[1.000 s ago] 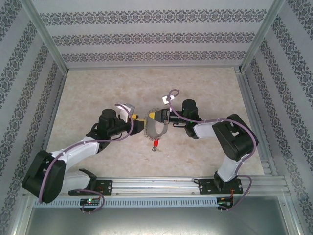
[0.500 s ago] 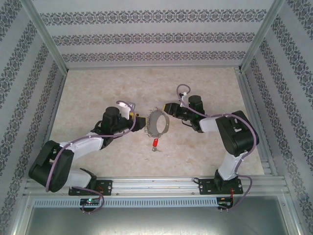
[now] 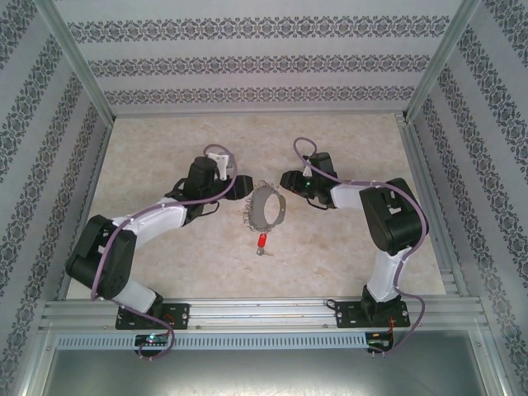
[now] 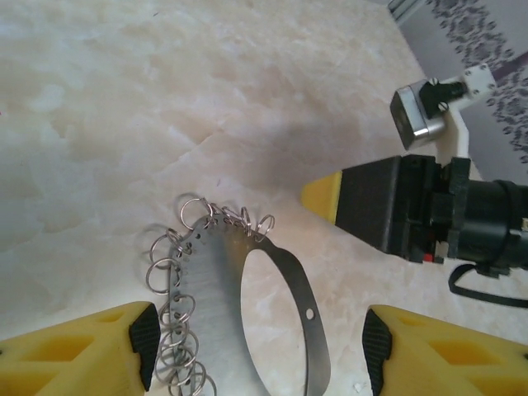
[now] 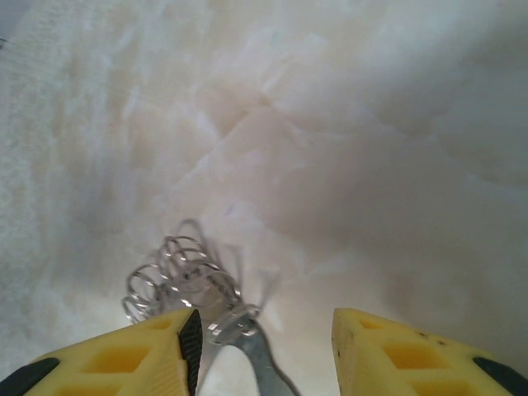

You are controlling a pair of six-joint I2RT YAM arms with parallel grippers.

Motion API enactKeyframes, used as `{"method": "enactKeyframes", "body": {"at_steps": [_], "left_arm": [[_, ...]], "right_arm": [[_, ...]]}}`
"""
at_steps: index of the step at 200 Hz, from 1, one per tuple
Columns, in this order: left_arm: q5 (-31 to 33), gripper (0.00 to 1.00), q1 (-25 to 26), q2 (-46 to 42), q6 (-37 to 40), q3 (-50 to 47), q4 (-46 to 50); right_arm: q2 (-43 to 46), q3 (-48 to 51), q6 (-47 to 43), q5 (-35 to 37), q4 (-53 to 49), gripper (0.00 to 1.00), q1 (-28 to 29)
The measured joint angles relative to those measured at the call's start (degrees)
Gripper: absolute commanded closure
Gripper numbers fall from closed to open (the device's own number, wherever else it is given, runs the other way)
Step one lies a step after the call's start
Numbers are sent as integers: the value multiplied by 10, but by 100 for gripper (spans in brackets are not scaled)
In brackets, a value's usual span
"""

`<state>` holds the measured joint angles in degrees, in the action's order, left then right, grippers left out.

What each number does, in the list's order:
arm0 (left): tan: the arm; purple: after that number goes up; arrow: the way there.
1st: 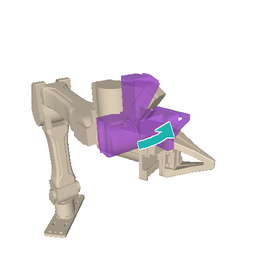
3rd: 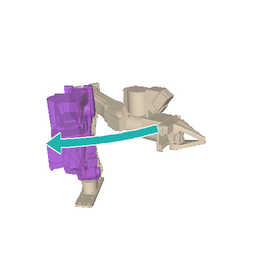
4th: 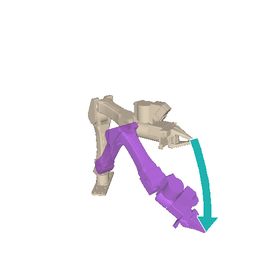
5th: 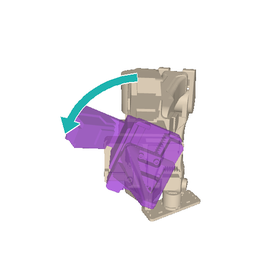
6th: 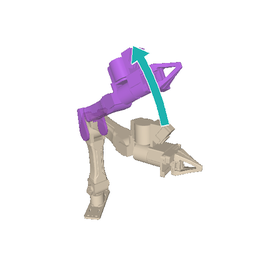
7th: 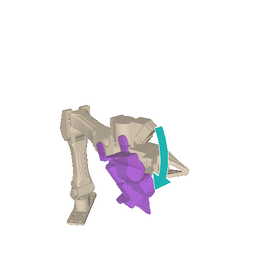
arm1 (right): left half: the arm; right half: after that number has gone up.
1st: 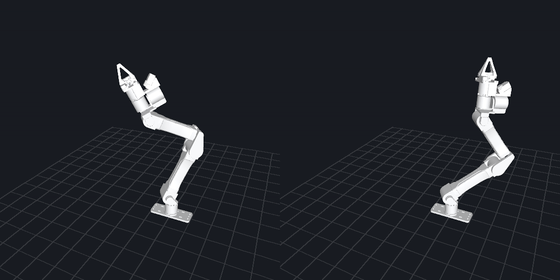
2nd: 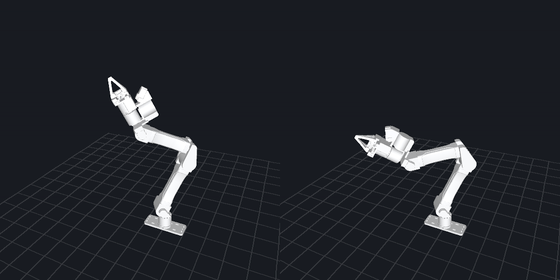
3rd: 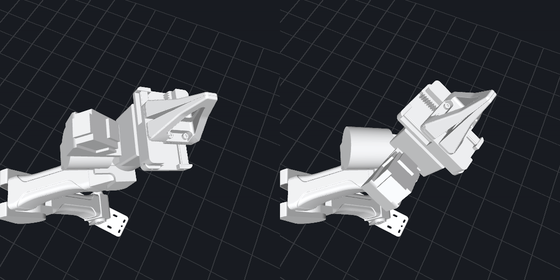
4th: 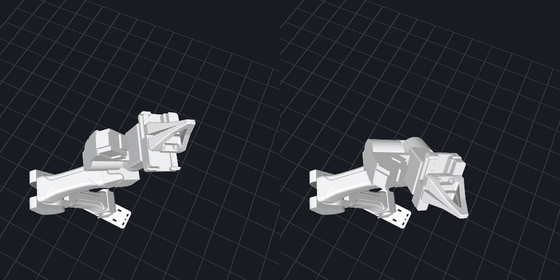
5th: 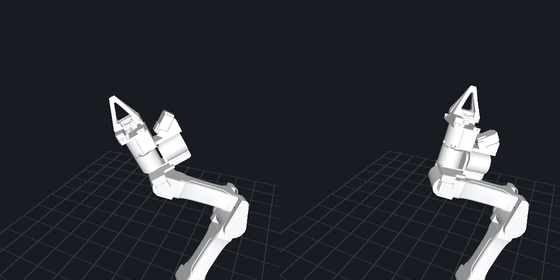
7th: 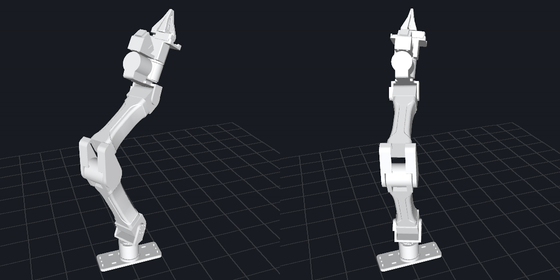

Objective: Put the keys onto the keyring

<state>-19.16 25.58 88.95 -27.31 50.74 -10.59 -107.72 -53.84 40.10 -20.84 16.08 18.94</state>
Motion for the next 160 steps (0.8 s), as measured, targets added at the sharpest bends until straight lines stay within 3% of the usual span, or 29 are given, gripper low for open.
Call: {"method": "enactKeyframes", "body": {"at_steps": [60,98,160], "left_arm": [[41,48,64,164,67,269,222],[87,52,98,274,108,410,338],[138,57,131,381,145,534,436]], "right_arm": [[62,56,0,50,-42,47,-27],[103,92,1,72,-53,46,-42],[124,119,0,82,-61,46,-46]]}}
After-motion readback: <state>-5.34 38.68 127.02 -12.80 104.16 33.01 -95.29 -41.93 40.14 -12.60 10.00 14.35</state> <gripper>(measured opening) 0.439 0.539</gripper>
